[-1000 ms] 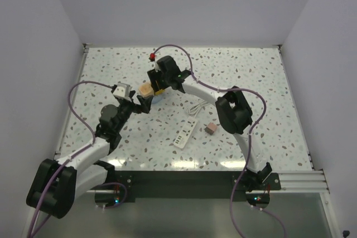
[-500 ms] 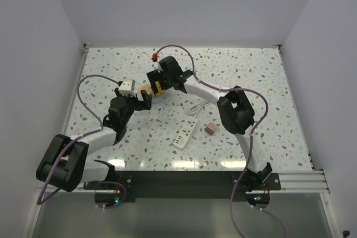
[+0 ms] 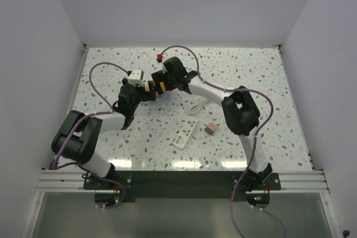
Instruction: Insert the plug
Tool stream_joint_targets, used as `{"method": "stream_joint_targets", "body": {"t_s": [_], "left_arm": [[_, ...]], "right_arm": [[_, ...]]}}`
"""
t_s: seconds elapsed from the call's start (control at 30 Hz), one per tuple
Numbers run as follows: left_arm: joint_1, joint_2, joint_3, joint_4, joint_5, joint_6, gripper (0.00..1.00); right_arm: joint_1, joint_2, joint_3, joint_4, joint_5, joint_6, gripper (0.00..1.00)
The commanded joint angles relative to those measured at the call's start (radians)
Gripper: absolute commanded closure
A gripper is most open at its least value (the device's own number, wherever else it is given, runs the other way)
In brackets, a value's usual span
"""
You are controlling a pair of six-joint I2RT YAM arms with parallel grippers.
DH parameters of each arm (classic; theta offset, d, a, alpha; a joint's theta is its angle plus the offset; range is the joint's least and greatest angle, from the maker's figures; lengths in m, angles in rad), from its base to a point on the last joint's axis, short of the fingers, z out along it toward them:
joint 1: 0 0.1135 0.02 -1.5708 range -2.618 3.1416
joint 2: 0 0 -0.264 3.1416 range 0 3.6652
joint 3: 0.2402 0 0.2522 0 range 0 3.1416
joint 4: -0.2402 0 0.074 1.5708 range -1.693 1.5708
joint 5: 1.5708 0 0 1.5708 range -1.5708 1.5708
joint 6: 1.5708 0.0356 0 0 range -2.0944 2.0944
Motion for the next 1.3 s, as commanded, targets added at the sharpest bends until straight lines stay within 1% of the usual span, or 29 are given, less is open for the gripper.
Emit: {"method": "stream_joint_targets", "body": {"t_s": [0.0,0.27,0.43,0.63,0.77,0.8,0.87,0.9,1.0,1.07,1.17,1.27], "left_arm": [[0.0,0.045,0.061,0.01,-0.047,0.029,0.06],[0.002,0.09,0.087,-0.016,-0.054,0.026,0.06],[0.006,0.098,0.087,-0.016,-0.064,0.025,0.06],[0.011,0.05,0.059,0.032,-0.047,0.034,0.06],[0.011,-0.038,0.035,0.05,-0.019,0.049,0.05],[0.011,-0.054,0.03,0.055,-0.012,0.048,0.05],[0.009,-0.097,0.007,0.075,0.013,0.045,0.05],[0.006,-0.112,-0.002,0.081,0.018,0.042,0.05],[-0.012,-0.171,-0.039,0.105,0.039,0.052,0.05],[-0.041,-0.21,-0.06,0.115,0.06,0.058,0.05],[-0.093,-0.255,-0.086,0.119,0.099,0.066,0.06],[-0.152,-0.292,-0.119,0.121,0.099,0.074,0.06]], "right_arm": [[0.008,-0.104,-0.023,-0.013,-0.016,-0.005,0.02],[0.006,-0.183,-0.095,-0.012,-0.043,-0.021,0.02],[0.006,-0.254,-0.182,0.018,-0.043,-0.021,0.02],[0.006,-0.363,-0.297,0.042,-0.02,-0.024,0.02],[0.005,-0.449,-0.406,0.054,0.047,-0.015,0.02],[0.005,-0.467,-0.456,0.059,0.065,-0.009,0.02],[0.005,-0.534,-0.512,0.065,0.111,0.002,0.02],[0.005,-0.562,-0.568,0.074,0.128,0.019,0.02],[0.003,-0.656,-0.671,0.071,0.209,0.068,0.02],[0.005,-0.721,-0.717,0.064,0.262,0.126,0.02],[0.005,-0.775,-0.8,0.054,0.302,0.172,0.02],[0.008,-0.831,-0.872,0.018,0.38,0.24,0.02]]}}
